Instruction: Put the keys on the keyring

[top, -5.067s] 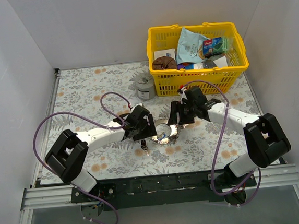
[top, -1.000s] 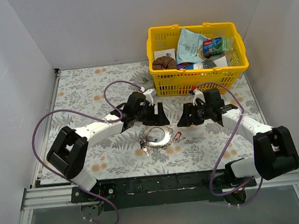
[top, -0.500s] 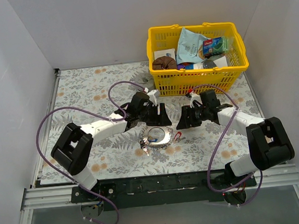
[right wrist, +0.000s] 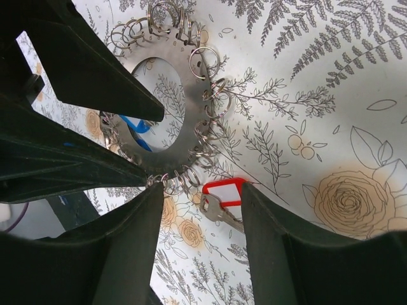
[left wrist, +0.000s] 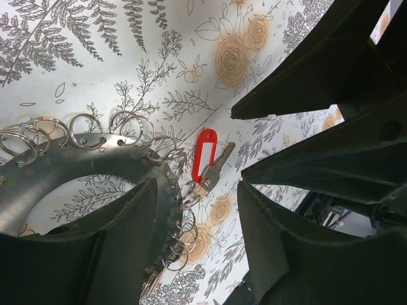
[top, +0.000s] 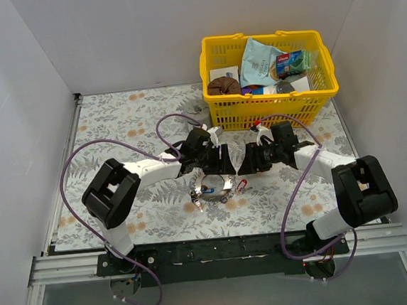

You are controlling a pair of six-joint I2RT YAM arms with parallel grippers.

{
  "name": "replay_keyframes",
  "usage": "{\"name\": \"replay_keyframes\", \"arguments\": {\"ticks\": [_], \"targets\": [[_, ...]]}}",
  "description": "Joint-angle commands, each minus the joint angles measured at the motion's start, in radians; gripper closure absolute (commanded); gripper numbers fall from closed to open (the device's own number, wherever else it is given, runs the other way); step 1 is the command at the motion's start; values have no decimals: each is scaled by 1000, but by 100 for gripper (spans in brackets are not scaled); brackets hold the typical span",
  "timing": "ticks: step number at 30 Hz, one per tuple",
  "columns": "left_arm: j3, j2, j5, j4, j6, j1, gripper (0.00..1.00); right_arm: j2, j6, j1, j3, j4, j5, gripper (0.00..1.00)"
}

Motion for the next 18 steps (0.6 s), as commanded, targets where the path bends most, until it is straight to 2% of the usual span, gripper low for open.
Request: {"name": "replay_keyframes", "arguments": {"ticks": [1,18], "targets": [[22,-28,-10,0,-30,-4,48,42,8,20,51,67,-44,42],[-83,-145,-85,-20,-57,17,47,168,-27,67,134,30,-4,46]]}}
